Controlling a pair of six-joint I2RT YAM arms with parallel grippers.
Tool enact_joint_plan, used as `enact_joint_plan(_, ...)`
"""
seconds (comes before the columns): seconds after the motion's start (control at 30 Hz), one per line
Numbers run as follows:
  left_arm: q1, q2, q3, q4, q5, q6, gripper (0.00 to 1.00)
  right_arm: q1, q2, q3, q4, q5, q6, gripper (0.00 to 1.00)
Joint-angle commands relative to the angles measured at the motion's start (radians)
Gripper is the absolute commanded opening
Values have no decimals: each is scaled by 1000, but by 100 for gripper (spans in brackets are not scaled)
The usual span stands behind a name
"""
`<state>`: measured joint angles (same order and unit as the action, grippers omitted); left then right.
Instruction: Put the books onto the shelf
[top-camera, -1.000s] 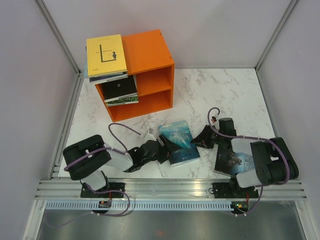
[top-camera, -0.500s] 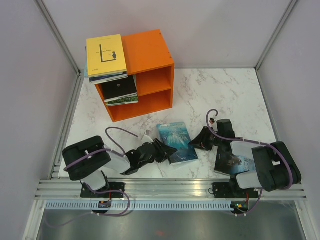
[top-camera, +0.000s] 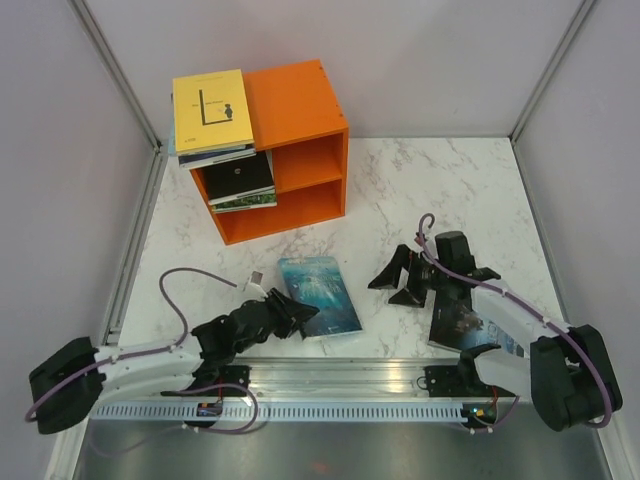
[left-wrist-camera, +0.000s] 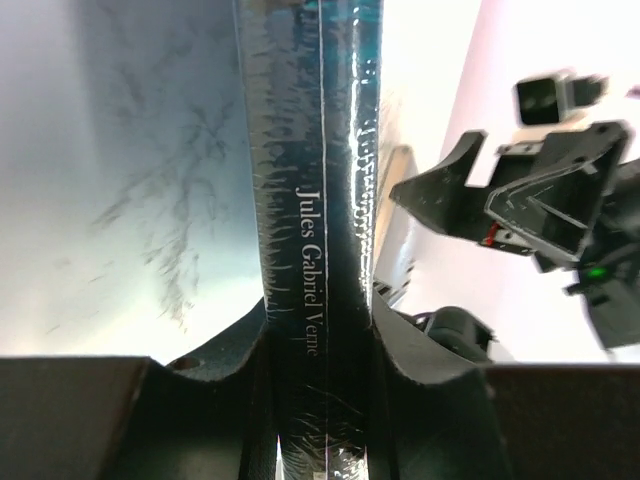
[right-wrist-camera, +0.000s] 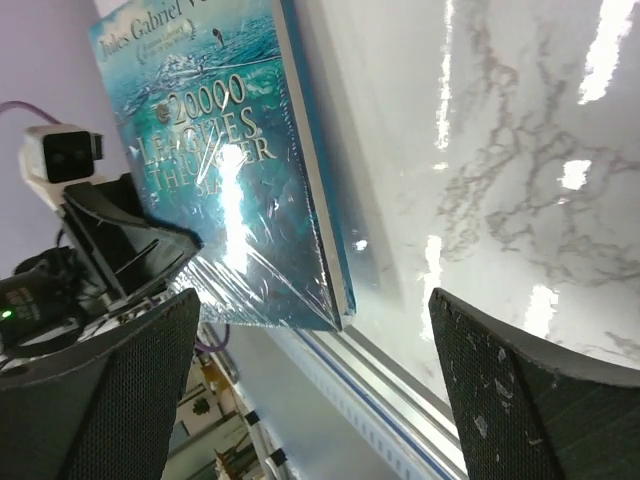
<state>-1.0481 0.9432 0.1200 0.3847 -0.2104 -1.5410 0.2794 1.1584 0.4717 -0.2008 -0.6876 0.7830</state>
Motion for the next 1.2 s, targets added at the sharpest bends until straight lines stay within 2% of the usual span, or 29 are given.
enact_joint_plan(0.0,23,-326,-14,-128,-138,-54,2,3,-40,-11,41,-87,80,98)
enact_joint_plan(0.03,26,-395,-20,-180,-153,-60,2,4,-57,-34,79,-102,147,98)
enact_joint_plan(0.07,30,-534,-31,-223,-184,-79,2,4,-66,-62,131,-119,201,98)
enact_joint_plan(0.1,30,-599,-37,-307,-199,-91,2,6,-75,-121,265,-147,253,98)
enact_joint_plan(0.13,30,-657,-48,-337,-230,-106,2,9,-91,-152,338,-158,371,98)
enact_joint_plan(0.2,31,-826,-51,-412,-254,-113,2,17,-95,-226,539,-168,470,98)
enact_joint_plan(0.3,31,-966,-25,-574,-284,-104,2,72,-80,-246,702,-165,594,98)
enact_joint_plan(0.43,31,-959,26,-622,-274,-77,2,164,-39,-193,827,-109,671,98)
enact_joint_plan(0.57,31,-864,59,-590,-264,-54,2,250,29,-133,998,-55,761,98)
enact_joint_plan(0.67,31,-808,70,-532,-251,-42,2,299,93,-102,1057,-26,788,98)
enact_joint_plan(0.8,31,-765,66,-461,-245,-44,2,377,162,-47,983,-3,727,98)
enact_joint_plan(0.83,31,-762,76,-458,-245,-35,2,385,159,-33,935,6,660,98)
enact_joint_plan(0.87,31,-756,85,-460,-245,-27,2,388,150,-1,867,17,616,98)
enact_joint_plan(0.97,31,-758,125,-480,-248,-8,2,389,107,80,506,77,429,98)
enact_joint_plan(1.0,31,-761,142,-486,-248,-4,2,388,103,100,450,110,388,98)
enact_joint_plan(1.17,31,-770,167,-486,-250,9,2,388,167,124,376,126,347,98)
